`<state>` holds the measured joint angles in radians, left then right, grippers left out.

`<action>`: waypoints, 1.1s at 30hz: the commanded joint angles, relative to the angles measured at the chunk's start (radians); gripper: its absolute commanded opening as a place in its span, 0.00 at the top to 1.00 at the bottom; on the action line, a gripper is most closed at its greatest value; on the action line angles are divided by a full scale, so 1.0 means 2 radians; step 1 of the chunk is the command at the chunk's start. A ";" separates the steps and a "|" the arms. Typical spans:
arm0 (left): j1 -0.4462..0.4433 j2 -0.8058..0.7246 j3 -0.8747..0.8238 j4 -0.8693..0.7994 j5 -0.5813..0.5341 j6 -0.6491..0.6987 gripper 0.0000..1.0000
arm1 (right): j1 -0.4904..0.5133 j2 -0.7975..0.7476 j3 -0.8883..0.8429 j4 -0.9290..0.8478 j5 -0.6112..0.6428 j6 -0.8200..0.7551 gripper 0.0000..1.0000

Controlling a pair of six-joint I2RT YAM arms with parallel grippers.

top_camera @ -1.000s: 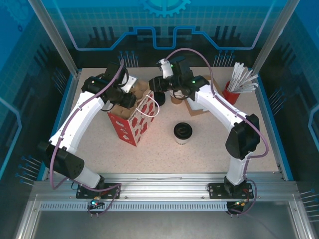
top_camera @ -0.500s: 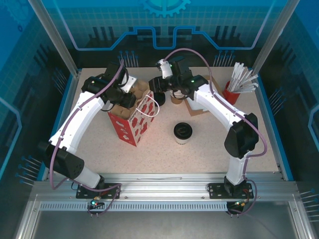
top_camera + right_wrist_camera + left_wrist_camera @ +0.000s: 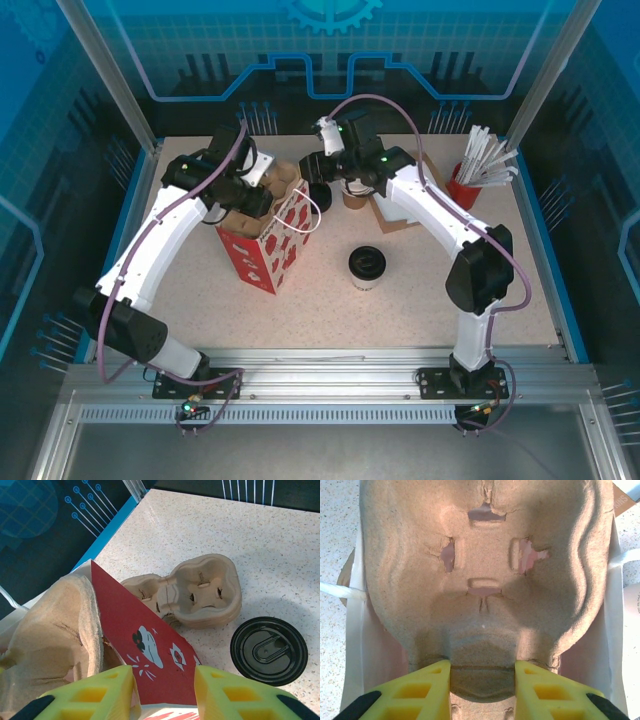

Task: Pack the takeout coffee

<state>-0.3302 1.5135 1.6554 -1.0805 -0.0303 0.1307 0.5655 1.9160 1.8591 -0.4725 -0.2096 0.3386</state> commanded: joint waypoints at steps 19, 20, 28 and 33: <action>-0.002 0.004 -0.008 -0.030 0.010 -0.008 0.69 | -0.007 0.015 0.028 -0.031 0.025 -0.008 0.63; -0.003 0.006 -0.008 -0.031 0.010 -0.007 0.69 | -0.007 0.016 0.030 -0.031 0.026 -0.007 0.63; -0.002 0.004 -0.009 -0.032 0.015 -0.005 0.69 | -0.008 0.026 0.045 -0.042 0.034 -0.002 0.64; -0.002 0.015 -0.008 -0.030 0.012 -0.008 0.69 | -0.007 0.019 0.039 -0.033 0.023 -0.001 0.64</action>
<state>-0.3302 1.5249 1.6512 -1.1034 -0.0292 0.1299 0.5655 1.9446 1.9224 -0.5262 -0.1650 0.3359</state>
